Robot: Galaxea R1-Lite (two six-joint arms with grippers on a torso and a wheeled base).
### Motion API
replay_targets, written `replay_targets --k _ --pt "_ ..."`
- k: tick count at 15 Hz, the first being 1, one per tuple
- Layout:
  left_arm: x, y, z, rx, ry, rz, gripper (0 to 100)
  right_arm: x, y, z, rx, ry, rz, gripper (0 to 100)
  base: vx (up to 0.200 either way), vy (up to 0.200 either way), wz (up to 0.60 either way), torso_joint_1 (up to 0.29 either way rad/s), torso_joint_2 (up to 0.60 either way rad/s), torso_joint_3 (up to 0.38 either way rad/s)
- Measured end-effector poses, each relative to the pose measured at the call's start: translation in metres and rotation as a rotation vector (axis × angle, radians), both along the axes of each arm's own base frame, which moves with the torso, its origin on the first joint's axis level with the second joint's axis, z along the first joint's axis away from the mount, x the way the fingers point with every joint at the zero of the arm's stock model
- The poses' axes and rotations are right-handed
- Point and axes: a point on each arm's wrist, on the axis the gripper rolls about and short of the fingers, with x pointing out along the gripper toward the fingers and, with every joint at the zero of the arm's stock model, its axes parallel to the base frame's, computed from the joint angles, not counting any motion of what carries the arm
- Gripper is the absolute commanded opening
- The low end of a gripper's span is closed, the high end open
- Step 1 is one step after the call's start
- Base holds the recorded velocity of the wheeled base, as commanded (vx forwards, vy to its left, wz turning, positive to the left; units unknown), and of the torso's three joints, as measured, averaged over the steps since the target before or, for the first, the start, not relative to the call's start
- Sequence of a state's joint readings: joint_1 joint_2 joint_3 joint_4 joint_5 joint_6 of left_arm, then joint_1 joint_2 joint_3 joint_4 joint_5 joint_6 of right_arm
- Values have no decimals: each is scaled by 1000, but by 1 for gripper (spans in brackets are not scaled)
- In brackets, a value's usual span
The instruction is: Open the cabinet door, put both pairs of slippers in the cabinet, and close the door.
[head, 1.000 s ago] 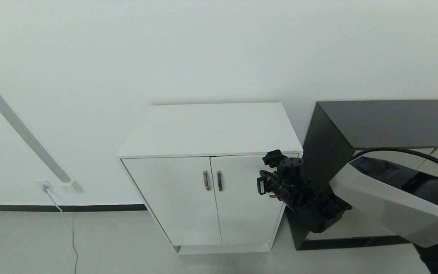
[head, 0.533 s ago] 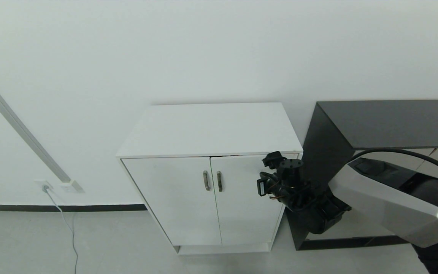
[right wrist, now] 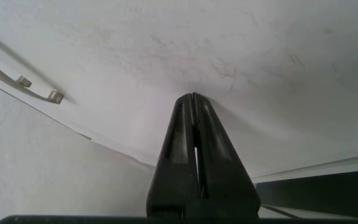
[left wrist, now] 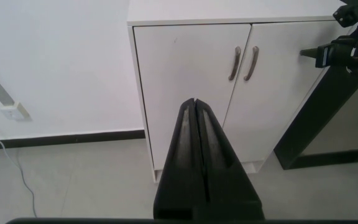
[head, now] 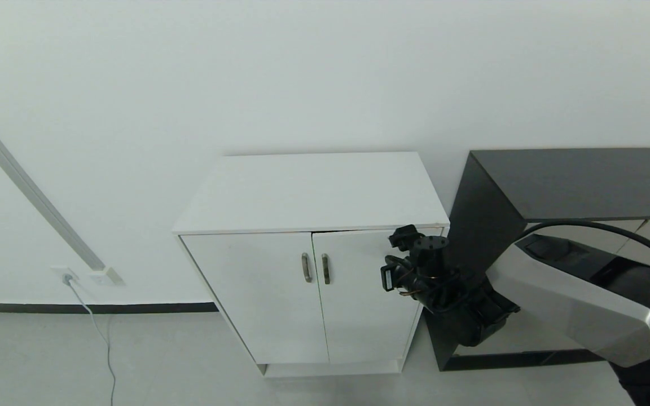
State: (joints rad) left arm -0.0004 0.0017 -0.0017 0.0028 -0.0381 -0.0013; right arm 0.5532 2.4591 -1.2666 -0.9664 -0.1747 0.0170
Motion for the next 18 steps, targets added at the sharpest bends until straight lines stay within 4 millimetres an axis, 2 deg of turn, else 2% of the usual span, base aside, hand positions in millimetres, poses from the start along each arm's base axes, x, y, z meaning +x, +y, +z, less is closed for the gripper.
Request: replay_targets --k 4,7,11,14,18 --pt "0 0 0 0 0 0 0 -10 -2 -2 -16 27 8 0 0 0 0 0 0 0" --pt "0 0 0 0 0 0 0 -32 -6 7 -19 34 30 0 0 0 0 0 0 0" --pt "0 0 0 0 0 1 0 -70 -13 30 -16 26 64 0 0 0 0 0 0 0" --pt "0 0 0 0 0 1 0 -90 -30 52 0 2 56 0 0 0 0 0 0 0" --pt "0 0 0 -1 0 1 0 -100 -72 74 10 -17 -33 0 0 0 0 0 0 0"
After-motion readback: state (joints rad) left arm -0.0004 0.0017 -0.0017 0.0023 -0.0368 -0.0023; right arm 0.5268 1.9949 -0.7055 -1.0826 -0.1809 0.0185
